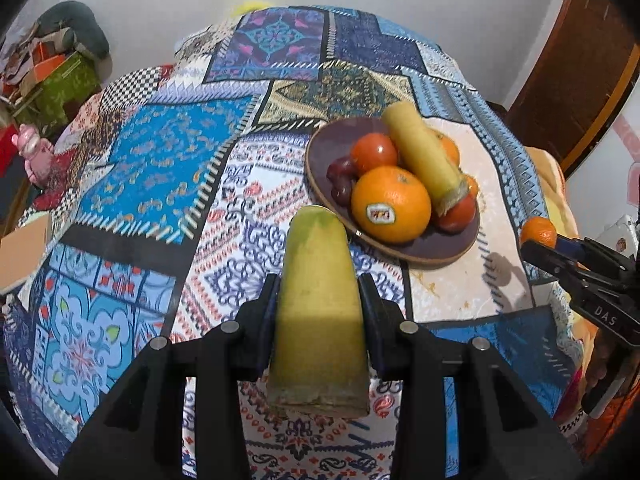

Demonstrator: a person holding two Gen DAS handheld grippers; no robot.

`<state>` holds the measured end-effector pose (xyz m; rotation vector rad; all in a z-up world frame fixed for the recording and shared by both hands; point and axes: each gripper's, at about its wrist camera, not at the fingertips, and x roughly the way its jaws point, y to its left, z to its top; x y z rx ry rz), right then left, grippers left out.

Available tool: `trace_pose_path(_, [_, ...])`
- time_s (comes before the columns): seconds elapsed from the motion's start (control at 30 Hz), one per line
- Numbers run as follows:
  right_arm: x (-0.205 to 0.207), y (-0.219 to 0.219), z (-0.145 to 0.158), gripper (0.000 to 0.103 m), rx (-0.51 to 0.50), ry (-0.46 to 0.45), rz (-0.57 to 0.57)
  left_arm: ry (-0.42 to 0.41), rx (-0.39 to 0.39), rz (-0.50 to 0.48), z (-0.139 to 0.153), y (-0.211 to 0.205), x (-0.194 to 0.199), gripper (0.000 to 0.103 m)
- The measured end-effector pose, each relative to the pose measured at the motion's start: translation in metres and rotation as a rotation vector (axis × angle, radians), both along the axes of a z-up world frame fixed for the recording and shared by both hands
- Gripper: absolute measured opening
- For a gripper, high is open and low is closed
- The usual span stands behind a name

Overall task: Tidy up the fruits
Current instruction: 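Lift and carry the squash and mandarin over the plate with both tools, then lower the squash and mandarin onto the plate and open both grippers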

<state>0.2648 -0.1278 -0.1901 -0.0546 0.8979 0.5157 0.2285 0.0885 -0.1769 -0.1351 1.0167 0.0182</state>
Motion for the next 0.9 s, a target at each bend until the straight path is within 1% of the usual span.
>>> trace_pose_path(0.2, [0.012,0.006,0.007,0.035,0.001,-0.020,0.002,-0.036,-0.009,-0.003,0.013,0.003,0.014,0.038])
trace_pose_path(0.3, [0.020,0.010,0.009,0.035,0.005,-0.025,0.000,-0.046,-0.018,-0.007,0.016,0.003,0.023,0.038])
trace_pose_path(0.4, [0.029,0.016,0.011,0.035,0.010,-0.033,0.000,-0.055,-0.009,-0.009,0.017,0.001,0.033,0.038])
trace_pose_path(0.53, [0.039,0.024,0.012,0.035,0.010,-0.039,0.004,-0.062,-0.022,-0.004,0.017,0.002,0.048,0.038])
trace_pose_path(0.63, [0.048,0.030,0.010,0.035,0.005,-0.037,0.006,-0.069,-0.017,0.000,0.016,0.002,0.060,0.038])
trace_pose_path(0.9, [0.067,0.039,0.003,0.035,0.020,-0.008,0.014,-0.051,-0.031,0.005,0.002,0.003,0.093,0.038])
